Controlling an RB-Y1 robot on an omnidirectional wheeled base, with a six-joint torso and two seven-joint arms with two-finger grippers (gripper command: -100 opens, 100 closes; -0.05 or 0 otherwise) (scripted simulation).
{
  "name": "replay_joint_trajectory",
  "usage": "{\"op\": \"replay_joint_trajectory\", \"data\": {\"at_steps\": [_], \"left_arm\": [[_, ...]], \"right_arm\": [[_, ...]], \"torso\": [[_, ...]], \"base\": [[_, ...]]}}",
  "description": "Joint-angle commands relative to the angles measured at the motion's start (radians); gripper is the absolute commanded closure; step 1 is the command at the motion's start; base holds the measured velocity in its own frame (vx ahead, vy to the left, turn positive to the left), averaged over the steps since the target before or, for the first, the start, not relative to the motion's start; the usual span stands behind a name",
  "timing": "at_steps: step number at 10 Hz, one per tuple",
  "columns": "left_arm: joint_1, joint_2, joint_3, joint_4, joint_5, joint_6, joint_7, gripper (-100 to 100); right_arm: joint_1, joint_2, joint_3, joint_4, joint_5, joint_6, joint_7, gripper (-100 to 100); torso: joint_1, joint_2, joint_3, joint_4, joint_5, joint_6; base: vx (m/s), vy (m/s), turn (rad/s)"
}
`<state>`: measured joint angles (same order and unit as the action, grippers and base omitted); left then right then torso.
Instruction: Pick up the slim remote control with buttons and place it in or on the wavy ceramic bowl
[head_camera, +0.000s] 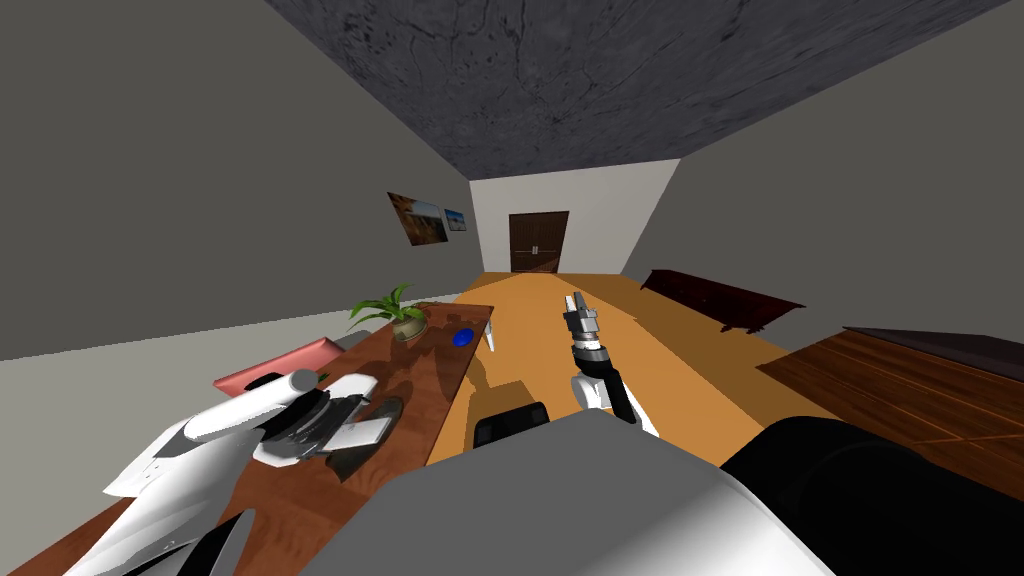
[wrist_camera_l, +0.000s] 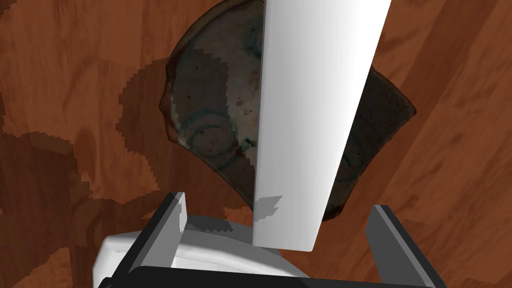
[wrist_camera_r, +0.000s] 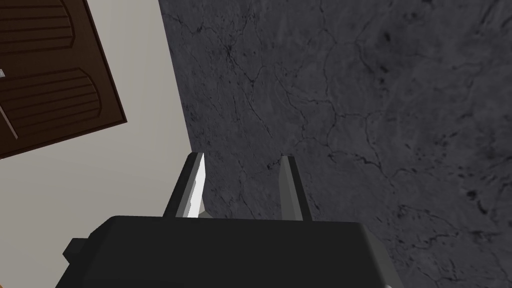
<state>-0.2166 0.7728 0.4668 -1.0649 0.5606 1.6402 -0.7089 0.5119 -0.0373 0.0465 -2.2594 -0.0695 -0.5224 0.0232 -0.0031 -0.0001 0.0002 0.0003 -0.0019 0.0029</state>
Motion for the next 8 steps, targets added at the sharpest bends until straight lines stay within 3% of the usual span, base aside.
{"op": "replay_joint_trajectory", "data": {"at_steps": [1, 4, 6, 7, 8], "left_arm": [[-0.002, 0.015, 0.01, -0.014, 0.007, 0.031, -0.004, -100], [-0.009, 0.052, 0.034, -0.048, 0.022, 0.1, -0.014, -100], [-0.011, 0.067, 0.044, -0.061, 0.028, 0.128, -0.018, -100], [-0.014, 0.062, 0.039, -0.055, 0.025, 0.116, -0.016, -100], [-0.014, 0.062, 0.039, -0.057, 0.025, 0.12, -0.016, 0]], "right_arm": [[0.0, 0.0, 0.0, 0.0, 0.0, 0.0, 0.0, 0], [0.0, 0.0, 0.0, 0.0, 0.0, 0.0, 0.0, 0], [0.0, 0.0, 0.0, 0.0, 0.0, 0.0, 0.0, 0], [0.0, 0.0, 0.0, 0.0, 0.0, 0.0, 0.0, 0], [0.0, 0.0, 0.0, 0.0, 0.0, 0.0, 0.0, 0]], "torso": [[0.0, 0.0, 0.0, 0.0, 0.0, 0.0], [-0.001, -0.001, -0.001, 0.0, 0.0, 0.0], [-0.001, -0.001, -0.001, 0.0, 0.0, 0.0], [-0.001, -0.001, 0.0, 0.0, 0.0, 0.0], [0.0, 0.0, 0.0, 0.0, 0.0, 0.0]], "base": [[0.016, -0.02, 0.031], [0.02, -0.027, 0.032], [0.02, -0.023, 0.025], [0.006, -0.009, 0.005], [0.0, 0.0, 0.0]]}}
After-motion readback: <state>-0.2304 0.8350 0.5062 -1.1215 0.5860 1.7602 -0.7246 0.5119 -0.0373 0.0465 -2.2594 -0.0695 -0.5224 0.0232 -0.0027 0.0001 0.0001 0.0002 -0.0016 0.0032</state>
